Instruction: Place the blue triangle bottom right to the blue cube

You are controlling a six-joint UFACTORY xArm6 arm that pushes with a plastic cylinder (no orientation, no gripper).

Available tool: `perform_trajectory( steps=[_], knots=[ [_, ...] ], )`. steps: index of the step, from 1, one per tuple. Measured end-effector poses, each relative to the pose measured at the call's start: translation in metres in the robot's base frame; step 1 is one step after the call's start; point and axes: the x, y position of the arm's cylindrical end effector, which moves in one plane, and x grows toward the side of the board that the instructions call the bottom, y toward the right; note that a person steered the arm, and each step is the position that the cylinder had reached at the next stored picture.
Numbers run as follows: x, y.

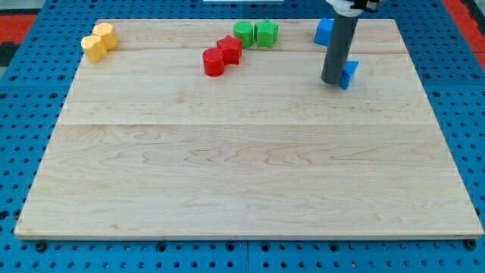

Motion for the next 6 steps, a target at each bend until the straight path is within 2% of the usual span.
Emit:
perform_trajectory(
  steps=[1,2,3,4,5,6],
  knots=[
    [0.032,-0.016],
    [0.028,0.005],
    [0.001,0.031],
    [-0.05,0.032],
    [-0.074,0.032],
    [-0.077,0.033]
  ],
)
